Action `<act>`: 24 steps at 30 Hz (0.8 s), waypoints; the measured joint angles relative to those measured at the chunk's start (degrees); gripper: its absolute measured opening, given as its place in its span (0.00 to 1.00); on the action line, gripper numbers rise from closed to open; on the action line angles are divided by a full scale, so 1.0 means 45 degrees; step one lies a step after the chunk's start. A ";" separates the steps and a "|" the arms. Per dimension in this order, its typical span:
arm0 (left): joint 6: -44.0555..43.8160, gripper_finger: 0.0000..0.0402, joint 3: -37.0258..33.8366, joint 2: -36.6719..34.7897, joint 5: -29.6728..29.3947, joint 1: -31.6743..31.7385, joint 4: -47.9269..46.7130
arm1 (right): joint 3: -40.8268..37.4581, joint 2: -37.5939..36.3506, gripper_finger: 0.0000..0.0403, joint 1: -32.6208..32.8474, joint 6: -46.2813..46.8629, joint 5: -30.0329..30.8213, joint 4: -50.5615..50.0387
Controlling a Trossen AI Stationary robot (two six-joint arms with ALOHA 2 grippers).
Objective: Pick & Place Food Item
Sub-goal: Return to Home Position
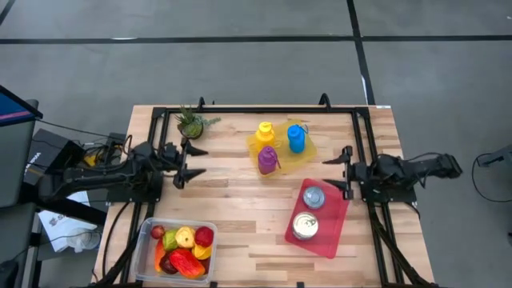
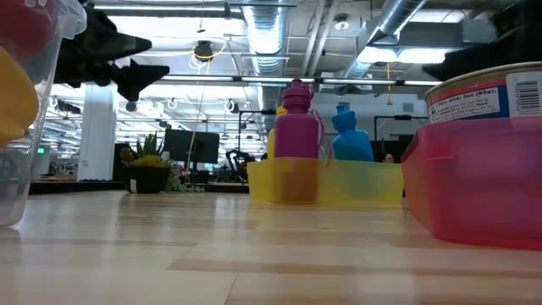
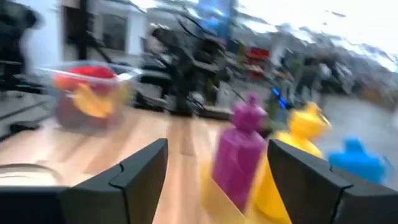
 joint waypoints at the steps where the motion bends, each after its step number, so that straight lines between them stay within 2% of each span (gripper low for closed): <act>1: -0.0005 0.78 -0.0002 0.0000 0.0178 0.0300 0.0003 | 0.0000 0.0000 0.66 -0.0406 0.0227 -0.0023 -0.0190; 5: -0.0233 0.78 -0.0005 0.0000 0.0249 0.1067 0.0003 | 0.0000 0.0216 0.64 -0.1930 0.2011 -0.0090 -0.0334; 9: -0.0283 0.78 -0.0005 -0.0005 0.0569 0.1208 -0.0654 | 0.0000 0.0696 0.63 -0.2644 0.3068 -0.0507 -0.0399; 14: -0.0531 0.78 -0.0005 0.0002 0.0256 0.1194 -0.2052 | 0.0000 0.1683 0.62 -0.2756 0.3368 -0.0742 -0.0448; 17: -0.0404 0.78 -0.0005 0.0000 -0.0111 0.1194 -0.2110 | 0.0000 0.2144 0.62 -0.2756 0.3447 -0.0747 -0.0448; 24: -0.0586 0.78 -0.0005 -0.0443 0.0986 0.1010 -0.1993 | 0.0000 0.2474 0.62 -0.2742 0.4230 -0.0747 -0.0448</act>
